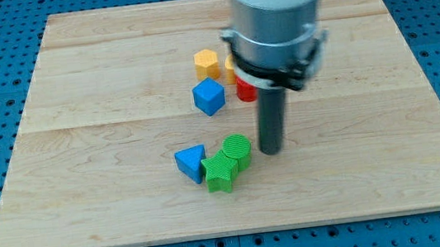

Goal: Move green circle from green star

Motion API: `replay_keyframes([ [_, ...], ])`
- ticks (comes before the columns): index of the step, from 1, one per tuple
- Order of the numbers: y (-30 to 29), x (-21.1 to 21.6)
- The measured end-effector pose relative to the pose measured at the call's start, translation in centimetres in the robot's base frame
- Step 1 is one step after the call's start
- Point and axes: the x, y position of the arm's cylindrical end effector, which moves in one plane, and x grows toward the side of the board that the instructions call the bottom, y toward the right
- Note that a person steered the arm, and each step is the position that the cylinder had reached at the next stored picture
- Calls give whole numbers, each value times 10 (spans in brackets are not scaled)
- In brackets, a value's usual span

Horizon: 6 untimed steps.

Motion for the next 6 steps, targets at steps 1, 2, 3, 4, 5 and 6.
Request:
replay_keyframes([
  [1, 0, 24],
  [2, -75, -4],
  [3, -97, -74],
  [4, -101, -123],
  [5, -117, -137],
  [6, -85, -166],
])
